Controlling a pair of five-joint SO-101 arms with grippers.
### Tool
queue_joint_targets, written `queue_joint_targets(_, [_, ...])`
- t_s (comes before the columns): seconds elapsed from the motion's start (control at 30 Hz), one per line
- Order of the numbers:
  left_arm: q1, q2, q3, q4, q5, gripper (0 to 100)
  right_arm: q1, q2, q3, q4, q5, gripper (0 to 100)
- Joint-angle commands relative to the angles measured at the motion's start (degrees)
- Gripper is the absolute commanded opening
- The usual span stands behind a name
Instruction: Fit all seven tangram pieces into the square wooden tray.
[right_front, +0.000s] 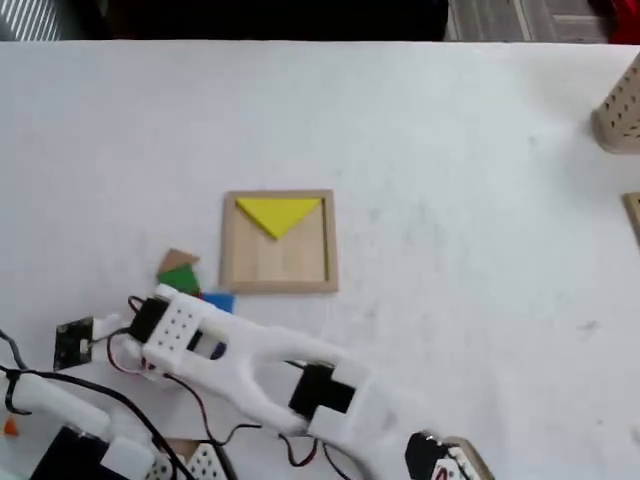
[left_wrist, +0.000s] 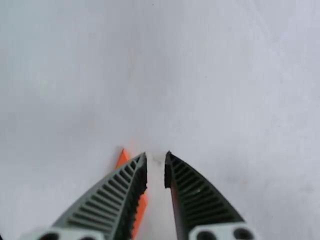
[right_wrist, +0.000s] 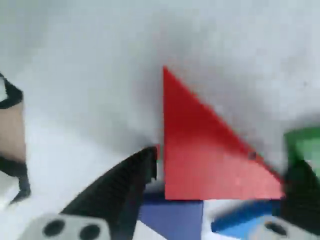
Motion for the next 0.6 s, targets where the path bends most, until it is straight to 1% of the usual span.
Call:
queue_joint_targets(0.0, [-0.13,-1.89,-0.97,-1.05,-0.62,9,-0.84,2.42,-4.22,2.86,0.97,21.7])
queue_joint_targets(0.1, [-0.13,-1.89,-0.97,-1.05,-0.62,9,-0.22,4.44,-7.12,5.76,0.97,19.9])
queue_joint_targets(0.27, [-0.40,-1.89,-2.20,-0.44,-0.62,9,-0.04,8.48,-12.48,11.74,0.97,20.0])
queue_joint_targets(0.37, [-0.40,-1.89,-3.08,1.32,-0.62,9,0.57,11.12,-16.18,15.43,1.14,20.0])
queue_joint_targets(0.47, [-0.40,-1.89,-3.96,2.73,-0.62,9,0.92,13.41,-19.08,18.24,3.52,19.7])
queue_joint_targets(0.5, [-0.40,-1.89,-3.96,2.73,-0.62,9,0.92,14.02,-19.96,18.77,3.34,19.0])
queue_joint_targets(0.57, [-0.40,-1.89,-3.96,2.73,-0.62,9,1.01,14.90,-21.27,19.38,3.34,13.9])
